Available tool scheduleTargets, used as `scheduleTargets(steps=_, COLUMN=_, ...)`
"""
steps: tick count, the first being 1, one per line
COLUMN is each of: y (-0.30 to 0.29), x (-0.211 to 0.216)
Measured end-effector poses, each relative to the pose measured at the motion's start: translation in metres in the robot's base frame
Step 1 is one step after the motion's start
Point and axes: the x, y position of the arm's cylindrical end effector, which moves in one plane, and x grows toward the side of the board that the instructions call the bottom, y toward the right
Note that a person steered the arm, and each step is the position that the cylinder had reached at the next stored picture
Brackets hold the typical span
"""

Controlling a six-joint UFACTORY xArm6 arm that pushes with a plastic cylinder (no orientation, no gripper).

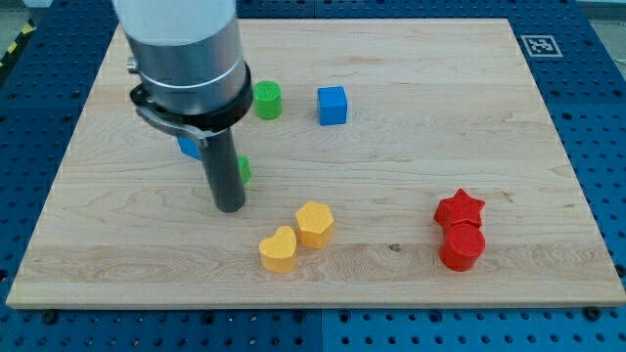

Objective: Move the green star into the green circle

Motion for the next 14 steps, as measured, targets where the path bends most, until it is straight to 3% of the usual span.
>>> scheduleTargets(steps=2, y=-0.025, x=-0.002)
scheduleTargets(steps=4, y=-0.025, x=-0.034)
scheduleTargets(steps=6, y=0.021, x=-0.039)
scheduleTargets(steps=9, y=0.037, x=-0.079)
scheduleTargets(steps=12, y=0.072, x=-0.070)
scheduleTargets(steps=14, y=0.079, x=-0.091)
